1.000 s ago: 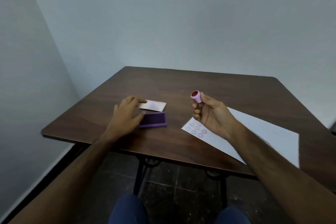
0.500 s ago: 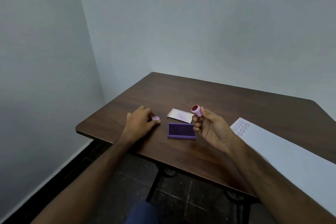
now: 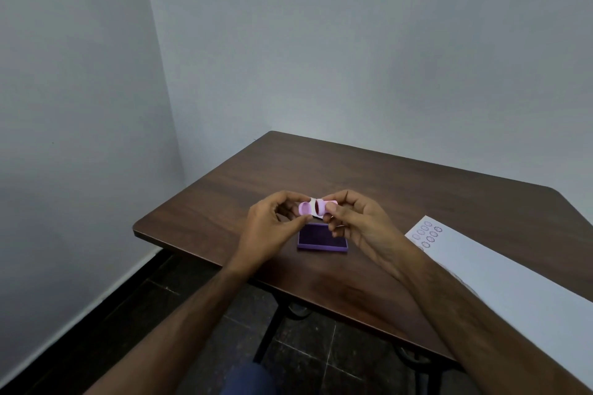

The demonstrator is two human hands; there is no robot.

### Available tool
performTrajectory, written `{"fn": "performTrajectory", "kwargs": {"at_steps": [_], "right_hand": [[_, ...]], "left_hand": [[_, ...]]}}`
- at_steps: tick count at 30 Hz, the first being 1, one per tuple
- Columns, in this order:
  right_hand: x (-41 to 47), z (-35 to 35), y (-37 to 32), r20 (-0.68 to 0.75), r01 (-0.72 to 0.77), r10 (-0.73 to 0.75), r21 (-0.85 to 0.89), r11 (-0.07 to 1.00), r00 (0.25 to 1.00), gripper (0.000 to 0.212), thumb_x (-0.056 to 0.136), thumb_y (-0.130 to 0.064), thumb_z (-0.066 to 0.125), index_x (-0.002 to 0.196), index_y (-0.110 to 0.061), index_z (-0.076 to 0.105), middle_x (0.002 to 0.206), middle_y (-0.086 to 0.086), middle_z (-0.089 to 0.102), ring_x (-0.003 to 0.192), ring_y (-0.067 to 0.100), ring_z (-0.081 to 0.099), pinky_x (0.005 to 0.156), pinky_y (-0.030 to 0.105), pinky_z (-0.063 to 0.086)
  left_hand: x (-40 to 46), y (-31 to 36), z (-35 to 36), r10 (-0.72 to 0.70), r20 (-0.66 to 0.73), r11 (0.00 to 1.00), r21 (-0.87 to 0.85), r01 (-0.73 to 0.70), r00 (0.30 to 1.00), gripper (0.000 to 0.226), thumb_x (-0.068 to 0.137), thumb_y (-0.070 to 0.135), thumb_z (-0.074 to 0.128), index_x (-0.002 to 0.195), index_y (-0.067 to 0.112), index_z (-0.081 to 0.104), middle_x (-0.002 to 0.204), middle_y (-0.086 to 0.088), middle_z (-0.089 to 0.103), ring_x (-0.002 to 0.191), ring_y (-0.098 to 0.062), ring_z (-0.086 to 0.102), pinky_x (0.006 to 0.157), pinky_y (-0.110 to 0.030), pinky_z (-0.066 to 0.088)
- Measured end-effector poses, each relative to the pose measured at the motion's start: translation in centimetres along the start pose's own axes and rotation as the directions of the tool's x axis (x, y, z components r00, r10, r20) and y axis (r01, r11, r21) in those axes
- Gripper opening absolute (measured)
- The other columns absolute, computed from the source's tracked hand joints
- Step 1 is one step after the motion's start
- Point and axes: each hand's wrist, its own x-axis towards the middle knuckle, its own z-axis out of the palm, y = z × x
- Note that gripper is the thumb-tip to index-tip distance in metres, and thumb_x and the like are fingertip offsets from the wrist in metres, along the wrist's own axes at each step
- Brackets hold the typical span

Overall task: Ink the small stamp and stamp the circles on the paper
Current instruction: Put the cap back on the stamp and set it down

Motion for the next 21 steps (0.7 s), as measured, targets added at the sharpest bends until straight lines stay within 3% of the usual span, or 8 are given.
{"fn": "performTrajectory", "kwargs": {"at_steps": [12,21], "right_hand": [[0.7,1.6,-0.7,-0.086,0.026,-0.058,-0.334,0.942,0.995,0.019,0.086,-0.02,0.073,0.101,-0.01,0.068,0.078,0.002,0.074,0.064,0.008,0.065,0.06,0.024,0.055],[1.8,2.8,-0.7,-0.063,0.055,-0.103,-0.524,0.85,0.993,0.027,0.081,-0.036,0.075,0.097,-0.017,0.066,0.088,0.002,0.074,0.077,0.018,0.071,0.07,0.032,0.06]], "left_hand": [[0.0,0.7,-0.7,0.157,-0.019,0.985,0.079,-0.155,0.987,0.033,0.072,0.027,0.085,0.103,0.018,0.075,0.089,0.019,0.07,0.081,0.0,0.068,0.067,-0.009,0.05],[0.2,0.3,-1.7,0.191,-0.058,0.975,0.122,-0.183,0.98,0.036,0.073,0.033,0.081,0.103,0.014,0.077,0.092,0.007,0.075,0.077,0.002,0.067,0.07,-0.009,0.05]]}}
